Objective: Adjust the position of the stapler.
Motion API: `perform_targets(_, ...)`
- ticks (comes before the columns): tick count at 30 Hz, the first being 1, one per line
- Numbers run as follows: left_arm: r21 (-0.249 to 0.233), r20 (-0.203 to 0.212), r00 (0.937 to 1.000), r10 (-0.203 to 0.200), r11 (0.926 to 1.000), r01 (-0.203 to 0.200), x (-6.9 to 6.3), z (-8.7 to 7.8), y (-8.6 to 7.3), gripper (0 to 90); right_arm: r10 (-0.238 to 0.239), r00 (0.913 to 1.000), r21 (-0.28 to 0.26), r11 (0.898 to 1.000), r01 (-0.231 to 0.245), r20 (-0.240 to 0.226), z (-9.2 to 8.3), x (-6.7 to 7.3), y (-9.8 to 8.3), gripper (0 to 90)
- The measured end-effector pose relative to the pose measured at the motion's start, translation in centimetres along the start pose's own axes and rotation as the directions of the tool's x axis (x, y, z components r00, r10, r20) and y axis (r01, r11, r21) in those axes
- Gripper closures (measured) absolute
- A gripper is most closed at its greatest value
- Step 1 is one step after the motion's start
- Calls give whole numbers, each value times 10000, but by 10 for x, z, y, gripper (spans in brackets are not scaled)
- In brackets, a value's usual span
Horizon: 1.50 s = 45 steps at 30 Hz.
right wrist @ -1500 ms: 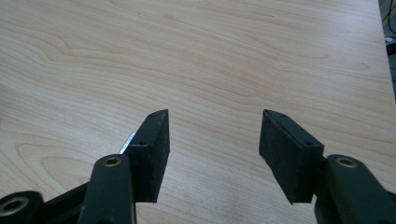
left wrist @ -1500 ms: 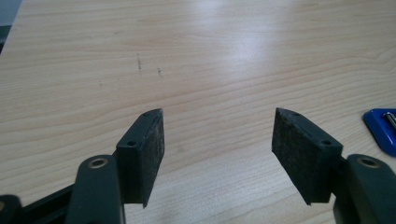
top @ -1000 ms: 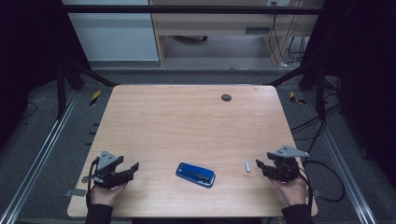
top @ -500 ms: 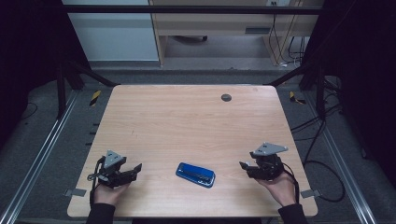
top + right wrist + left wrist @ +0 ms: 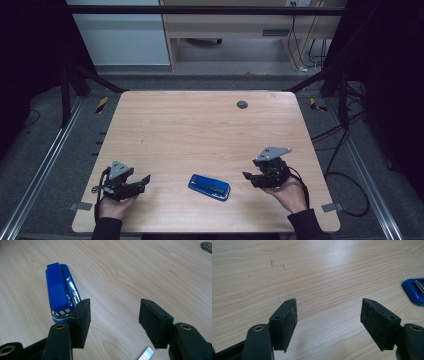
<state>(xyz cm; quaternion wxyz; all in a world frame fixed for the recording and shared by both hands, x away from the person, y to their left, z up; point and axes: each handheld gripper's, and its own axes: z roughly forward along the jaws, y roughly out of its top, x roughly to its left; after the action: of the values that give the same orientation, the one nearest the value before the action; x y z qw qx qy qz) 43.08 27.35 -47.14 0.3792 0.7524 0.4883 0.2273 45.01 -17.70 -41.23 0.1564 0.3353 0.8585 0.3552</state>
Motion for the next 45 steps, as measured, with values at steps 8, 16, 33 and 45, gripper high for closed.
perform_targets(8, 74, 41, 10000, 6, 10000, -6, 0, 0, 1, 293, -600, 9964, 319, 9976, 620, -603, 5, 7, 21, 429)
perform_targets(16, 107, 45, 10000, -3, 9999, 2, 1, 1, 0, 297, -1063, 9881, 1051, 9874, 1181, -1111, 17, 15, 43, 427)
perform_targets(33, 238, 41, 10000, -4, 9997, 3, 2, 2, 0, 295, -1791, 9585, 2274, 9463, 2296, -2220, 47, 41, 67, 419)
perform_targets(45, 433, 113, 9999, 40, 9991, -45, 2, 4, 0, 289, -2013, 9454, 2635, 9265, 2687, -2564, 61, 55, 71, 436)
